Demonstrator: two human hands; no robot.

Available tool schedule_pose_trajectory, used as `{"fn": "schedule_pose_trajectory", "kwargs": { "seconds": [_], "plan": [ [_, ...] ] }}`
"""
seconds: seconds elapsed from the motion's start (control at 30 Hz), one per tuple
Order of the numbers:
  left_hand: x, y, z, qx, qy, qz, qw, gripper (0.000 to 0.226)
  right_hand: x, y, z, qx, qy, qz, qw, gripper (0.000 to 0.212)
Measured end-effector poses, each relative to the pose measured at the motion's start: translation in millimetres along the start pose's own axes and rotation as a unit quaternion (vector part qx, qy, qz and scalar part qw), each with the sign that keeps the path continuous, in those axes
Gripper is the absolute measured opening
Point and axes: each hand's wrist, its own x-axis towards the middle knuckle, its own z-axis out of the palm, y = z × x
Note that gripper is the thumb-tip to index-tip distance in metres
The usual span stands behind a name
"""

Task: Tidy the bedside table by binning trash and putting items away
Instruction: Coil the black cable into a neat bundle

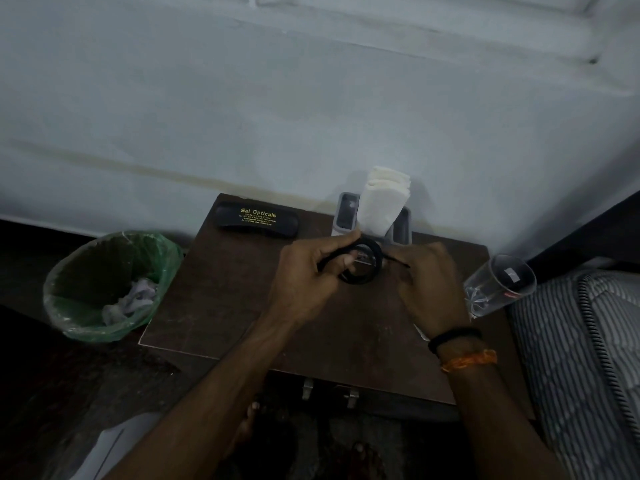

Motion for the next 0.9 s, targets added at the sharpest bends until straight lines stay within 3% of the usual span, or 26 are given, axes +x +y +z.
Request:
{"fn": "schedule_pose_trajectory", "kwargs": {
  "seconds": [0.2,0.33,0.43,0.5,0.77,0.9],
  "plan": [
    [0,2,3,0.013,-0.018,0.008,1.000,0.040,3,-3,-2,0.178,0.095,0.117,0.973,0.011],
    [-3,4,8,0.024,-0.024,0.013,0.999,0.039,6,-15,-4,0.413,0.084,0.251,0.871,0.006],
    [-5,4,8,0.030,-0.022,0.012,0.999,0.039,4,-18,-6,0.494,0.036,0.313,0.810,0.017],
    [-5,3,8,0.030,-0.017,0.010,0.999,0.039,3,-18,-7,0.518,-0.010,0.328,0.790,0.025],
    [-4,-1,8,0.040,0.027,-0.014,0.999,0.038,3,-19,-10,0.488,-0.117,0.315,0.806,0.033],
    [-2,-2,8,0.003,0.039,-0.059,0.997,0.038,-4,-26,-11,0.326,-0.191,0.151,0.914,0.058]
  ]
}}
